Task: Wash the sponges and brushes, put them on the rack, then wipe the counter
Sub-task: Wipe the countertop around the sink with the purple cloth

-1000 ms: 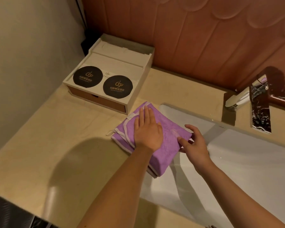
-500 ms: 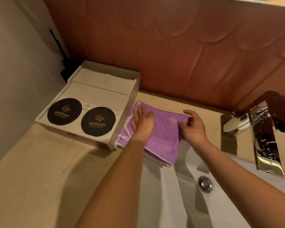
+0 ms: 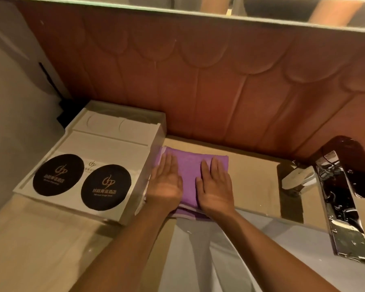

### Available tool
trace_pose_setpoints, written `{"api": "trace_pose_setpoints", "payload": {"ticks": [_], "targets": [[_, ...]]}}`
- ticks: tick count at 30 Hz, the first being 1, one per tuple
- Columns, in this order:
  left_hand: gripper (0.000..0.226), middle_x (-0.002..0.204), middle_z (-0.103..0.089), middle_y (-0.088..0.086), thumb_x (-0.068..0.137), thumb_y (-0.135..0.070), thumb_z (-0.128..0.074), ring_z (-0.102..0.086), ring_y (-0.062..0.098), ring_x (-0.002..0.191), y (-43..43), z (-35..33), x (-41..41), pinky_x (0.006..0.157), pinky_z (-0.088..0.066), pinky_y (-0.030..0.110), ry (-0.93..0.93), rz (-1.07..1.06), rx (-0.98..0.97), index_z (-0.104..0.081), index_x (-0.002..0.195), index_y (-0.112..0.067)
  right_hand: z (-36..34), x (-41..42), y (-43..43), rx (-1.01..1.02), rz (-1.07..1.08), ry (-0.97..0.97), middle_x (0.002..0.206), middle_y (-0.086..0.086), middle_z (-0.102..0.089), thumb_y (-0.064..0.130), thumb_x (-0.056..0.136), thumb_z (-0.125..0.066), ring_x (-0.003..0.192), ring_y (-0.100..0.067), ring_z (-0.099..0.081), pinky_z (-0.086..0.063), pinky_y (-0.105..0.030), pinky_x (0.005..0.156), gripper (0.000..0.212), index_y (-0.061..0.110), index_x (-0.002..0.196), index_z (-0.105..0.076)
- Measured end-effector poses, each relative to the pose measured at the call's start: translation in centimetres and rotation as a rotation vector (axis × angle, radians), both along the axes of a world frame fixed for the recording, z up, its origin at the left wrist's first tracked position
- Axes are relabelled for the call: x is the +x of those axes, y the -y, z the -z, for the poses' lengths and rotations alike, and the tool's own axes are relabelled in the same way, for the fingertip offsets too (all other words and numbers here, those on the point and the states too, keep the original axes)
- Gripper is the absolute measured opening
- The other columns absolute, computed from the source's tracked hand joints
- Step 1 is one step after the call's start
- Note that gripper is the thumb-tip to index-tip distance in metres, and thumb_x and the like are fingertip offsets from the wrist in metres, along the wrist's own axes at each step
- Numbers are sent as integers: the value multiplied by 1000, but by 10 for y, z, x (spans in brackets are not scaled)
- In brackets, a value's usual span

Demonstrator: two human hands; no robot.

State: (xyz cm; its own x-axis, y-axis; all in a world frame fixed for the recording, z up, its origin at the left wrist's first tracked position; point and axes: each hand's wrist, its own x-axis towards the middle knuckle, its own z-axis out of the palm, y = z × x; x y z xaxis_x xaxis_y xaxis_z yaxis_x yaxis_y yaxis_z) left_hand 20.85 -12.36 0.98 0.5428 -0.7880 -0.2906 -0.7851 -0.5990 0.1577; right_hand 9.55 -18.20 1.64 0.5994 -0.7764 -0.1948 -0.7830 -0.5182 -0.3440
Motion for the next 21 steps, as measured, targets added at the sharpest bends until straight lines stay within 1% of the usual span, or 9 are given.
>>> {"api": "trace_pose_setpoints", "payload": {"ticks": [2,5,8,9,14,16,19,20,21], "targets": [[60,156,18,10,101,-30,-17,15,22,145,4,3,-3,117,9,34,26,-27,-55,15,146,-8,6,3,6,-72,-14,-39,159,-7,6,39,99,-15,147,-21,6,1,-33,118,55,23,150,-2],[61,157,18,8,100,-34,-15,15,22,145,13,5,0,119,6,35,62,-28,-63,16,146,-9,12,8,11,-147,-12,-22,160,-6,1,44,93,-6,147,-21,0,-3,-33,118,60,24,150,-6],[58,158,12,6,100,-31,-15,10,17,146,17,2,6,118,1,33,66,-16,-136,10,148,-11,11,12,15,-171,-8,6,159,-7,-4,54,77,11,147,-21,-3,-5,-34,117,82,23,150,-10],[57,158,10,5,100,-30,-15,8,16,146,18,1,8,117,0,32,70,-9,-165,8,148,-11,10,13,16,-172,-10,18,159,-7,-5,55,73,14,147,-22,-4,-5,-35,117,88,22,150,-11],[55,159,5,3,101,-29,-17,5,12,146,30,-1,18,117,0,29,74,26,-248,3,149,-13,10,21,29,-198,-18,29,158,-12,-7,54,72,12,146,-25,-6,-5,-36,117,90,18,150,-13],[55,159,2,4,100,-29,-18,3,13,146,36,1,20,117,-1,30,100,26,-260,0,149,-12,12,25,35,-222,-10,44,156,-16,-16,52,77,5,145,-29,-15,-10,-39,117,85,14,148,-20],[56,159,-2,4,100,-29,-20,0,14,146,39,2,21,117,-4,31,151,30,-260,-3,149,-11,15,28,36,-263,16,59,147,-22,-36,48,84,-10,136,-35,-35,-24,-44,113,75,8,141,-38],[56,159,-3,5,100,-29,-20,-1,14,146,39,1,21,117,-5,32,159,33,-256,-3,149,-11,16,28,36,-276,17,77,146,-22,-37,48,84,-11,136,-35,-36,-25,-45,112,75,8,140,-39],[55,159,-3,5,100,-29,-20,-1,14,146,39,0,19,117,-5,32,158,33,-245,-4,149,-10,15,27,36,-266,0,70,149,-22,-32,49,82,-7,138,-34,-31,-21,-44,114,78,9,143,-35]]}}
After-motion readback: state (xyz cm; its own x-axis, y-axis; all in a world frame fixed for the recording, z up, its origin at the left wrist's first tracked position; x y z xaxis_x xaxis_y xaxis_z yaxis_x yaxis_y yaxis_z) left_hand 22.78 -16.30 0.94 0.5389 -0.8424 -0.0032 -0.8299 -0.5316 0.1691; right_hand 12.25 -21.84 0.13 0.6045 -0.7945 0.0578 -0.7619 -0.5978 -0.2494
